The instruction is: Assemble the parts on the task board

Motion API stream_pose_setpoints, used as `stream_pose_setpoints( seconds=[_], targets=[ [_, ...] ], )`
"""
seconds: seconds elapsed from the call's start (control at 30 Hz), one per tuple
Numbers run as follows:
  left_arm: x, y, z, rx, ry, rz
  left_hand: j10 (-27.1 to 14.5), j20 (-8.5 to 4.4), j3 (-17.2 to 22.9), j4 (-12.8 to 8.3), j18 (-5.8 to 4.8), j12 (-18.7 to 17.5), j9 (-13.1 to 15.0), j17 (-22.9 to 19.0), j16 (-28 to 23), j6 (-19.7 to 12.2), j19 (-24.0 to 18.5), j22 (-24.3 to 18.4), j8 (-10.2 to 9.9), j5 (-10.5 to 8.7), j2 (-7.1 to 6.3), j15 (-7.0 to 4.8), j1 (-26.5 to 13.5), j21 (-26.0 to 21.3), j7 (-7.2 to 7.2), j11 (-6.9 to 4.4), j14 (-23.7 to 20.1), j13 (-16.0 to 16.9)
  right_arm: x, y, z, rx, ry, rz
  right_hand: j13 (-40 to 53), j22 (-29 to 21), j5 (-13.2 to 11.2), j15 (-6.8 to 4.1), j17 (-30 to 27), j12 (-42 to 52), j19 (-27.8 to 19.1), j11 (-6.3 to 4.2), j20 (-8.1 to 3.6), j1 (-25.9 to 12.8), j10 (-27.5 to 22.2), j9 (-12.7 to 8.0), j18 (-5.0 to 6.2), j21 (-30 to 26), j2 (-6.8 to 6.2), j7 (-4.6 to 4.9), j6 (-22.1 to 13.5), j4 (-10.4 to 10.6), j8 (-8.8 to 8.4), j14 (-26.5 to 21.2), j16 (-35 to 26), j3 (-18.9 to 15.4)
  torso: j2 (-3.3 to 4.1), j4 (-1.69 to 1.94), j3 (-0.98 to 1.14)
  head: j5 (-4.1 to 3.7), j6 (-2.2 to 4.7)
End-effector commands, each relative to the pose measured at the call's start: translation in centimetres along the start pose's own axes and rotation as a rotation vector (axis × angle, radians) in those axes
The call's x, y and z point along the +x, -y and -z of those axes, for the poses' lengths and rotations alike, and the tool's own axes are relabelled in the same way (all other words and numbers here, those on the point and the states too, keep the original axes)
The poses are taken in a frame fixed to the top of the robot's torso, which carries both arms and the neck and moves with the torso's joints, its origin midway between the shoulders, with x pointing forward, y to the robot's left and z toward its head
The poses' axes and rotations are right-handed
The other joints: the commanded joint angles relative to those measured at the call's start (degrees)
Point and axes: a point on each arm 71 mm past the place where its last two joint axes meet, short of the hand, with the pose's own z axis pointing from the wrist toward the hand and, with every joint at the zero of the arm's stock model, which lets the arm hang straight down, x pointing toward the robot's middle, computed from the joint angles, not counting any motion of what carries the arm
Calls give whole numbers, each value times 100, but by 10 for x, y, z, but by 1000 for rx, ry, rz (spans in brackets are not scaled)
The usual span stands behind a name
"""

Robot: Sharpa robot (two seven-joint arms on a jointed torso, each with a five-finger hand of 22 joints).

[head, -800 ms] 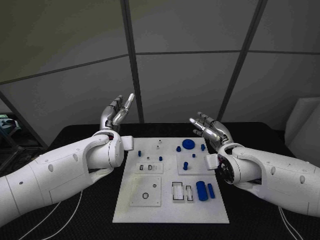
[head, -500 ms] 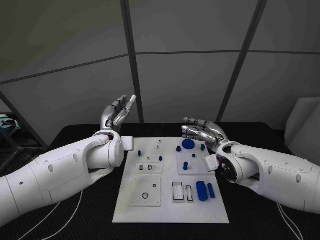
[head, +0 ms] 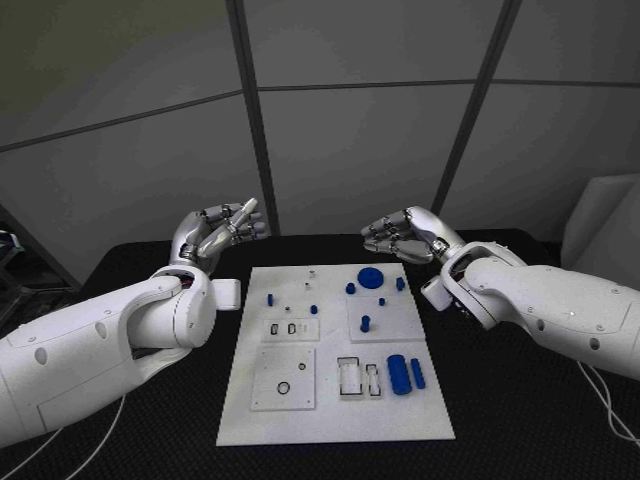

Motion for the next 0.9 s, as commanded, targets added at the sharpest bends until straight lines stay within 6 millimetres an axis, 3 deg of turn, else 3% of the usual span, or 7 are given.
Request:
stream_pose_setpoints(
  seconds=[0.03,0.17,0.3,0.53,0.7,0.73,0.9],
  targets=[
    [9,6,6,15,-98,10,184,-69,-30,-107,43,-42,-40,45,-16,162,191,-6,-13,-11,-10,-56,119,44,29,-56,183,-26,-1,-11,-7,-52,-90,245,23,144,33,-332,142,-123,867,-198,-347,-42,723,14,120,471,-264,-118,550,-161,-93,1147,209,359,178,59,-8,-42,39],
    [14,11,14,14,-144,9,362,-143,-83,-215,42,-120,-83,123,-45,301,388,-14,-60,-7,-13,-119,218,93,-22,-107,416,-39,-7,-22,-15,-55,-119,388,20,409,13,-545,369,-141,1449,-302,-635,-53,848,16,115,1010,-383,-190,668,-187,-122,1919,554,312,295,114,-27,-69,49],
    [18,16,21,13,-174,12,430,-170,-110,-263,39,-174,-98,165,-74,354,477,-18,-96,-8,-9,-147,257,116,-36,-128,511,-42,-9,-29,-20,-23,-166,510,18,612,-74,-638,592,-148,1701,-363,-777,-135,877,14,104,1385,-468,-226,741,-142,-160,2369,831,253,423,161,-52,-127,64],
    [25,22,29,13,-207,23,440,-176,-125,-267,37,-197,-103,173,-96,364,504,-19,-111,-8,-6,-148,252,124,-33,-127,519,-43,-4,-36,-24,31,-221,698,24,976,-142,-710,1337,-140,1894,-413,-866,-233,863,9,94,2004,-659,-301,814,-28,-256,2431,1916,230,599,246,-103,-228,68],
    [27,24,32,11,-218,27,444,-178,-139,-266,34,-219,-107,177,-124,367,519,-22,-128,-8,-2,-144,241,127,-30,-124,510,-45,0,-35,-26,66,-255,783,25,1250,-159,-688,1941,-138,1993,-418,-867,-272,674,5,106,2454,-739,-317,729,91,-273,2527,2861,251,684,291,-119,-261,76],
    [27,24,33,11,-220,27,445,-178,-143,-265,34,-225,-108,178,-132,368,522,-23,-132,-8,-1,-143,237,126,-29,-123,507,-45,1,-35,-26,76,-265,803,24,1348,-159,-691,2482,-142,2011,-411,-858,-261,592,5,100,2610,-759,-319,693,125,-273,2545,3476,257,707,303,-125,-271,83],
    [27,25,34,10,-223,29,446,-178,-152,-264,32,-238,-109,180,-149,369,527,-26,-142,-8,2,-140,230,126,-26,-121,500,-46,3,-35,-27,88,-279,843,34,1970,-175,-676,3808,-133,2106,-397,-841,-222,404,5,50,3244,-812,-325,602,214,-272,2564,4771,218,751,328,-127,-284,80]
  ],
)
